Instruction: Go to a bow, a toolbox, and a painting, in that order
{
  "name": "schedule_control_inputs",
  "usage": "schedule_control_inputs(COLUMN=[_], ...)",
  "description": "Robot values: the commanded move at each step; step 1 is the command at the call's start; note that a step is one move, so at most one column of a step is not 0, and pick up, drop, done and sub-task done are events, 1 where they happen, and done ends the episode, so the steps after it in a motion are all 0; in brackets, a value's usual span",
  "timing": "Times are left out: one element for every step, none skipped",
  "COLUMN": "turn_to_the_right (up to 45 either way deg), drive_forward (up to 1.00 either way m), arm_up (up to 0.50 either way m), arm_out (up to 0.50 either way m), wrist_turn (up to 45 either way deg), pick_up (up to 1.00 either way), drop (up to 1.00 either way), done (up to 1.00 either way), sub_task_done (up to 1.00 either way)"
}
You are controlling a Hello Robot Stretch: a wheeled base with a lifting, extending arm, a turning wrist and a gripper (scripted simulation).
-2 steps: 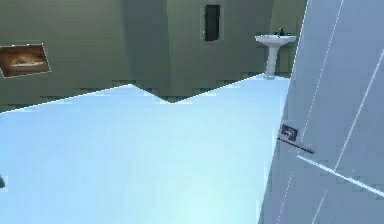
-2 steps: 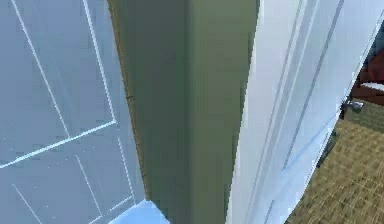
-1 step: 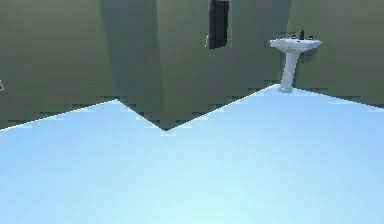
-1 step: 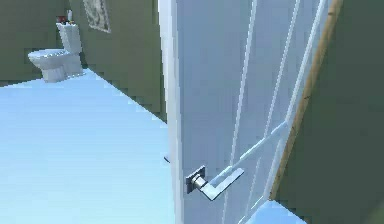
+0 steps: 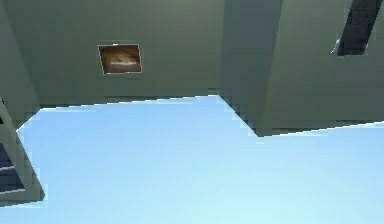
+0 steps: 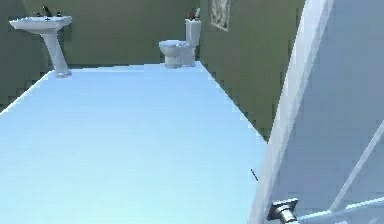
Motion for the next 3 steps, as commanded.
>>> schedule_control_inputs(turn_to_the_right=[0.0,45.0,27.0], drive_forward=[0.05,0.00,0.00], arm_up=[0.00,0.00,0.00], arm_out=[0.00,0.00,0.00], wrist_turn=[0.0,0.0,0.0], pick_up=[0.00,0.00,0.00], drop=[0.00,0.00,0.00], done=[0.00,0.00,0.00], sub_task_done=[0.00,0.00,0.00])
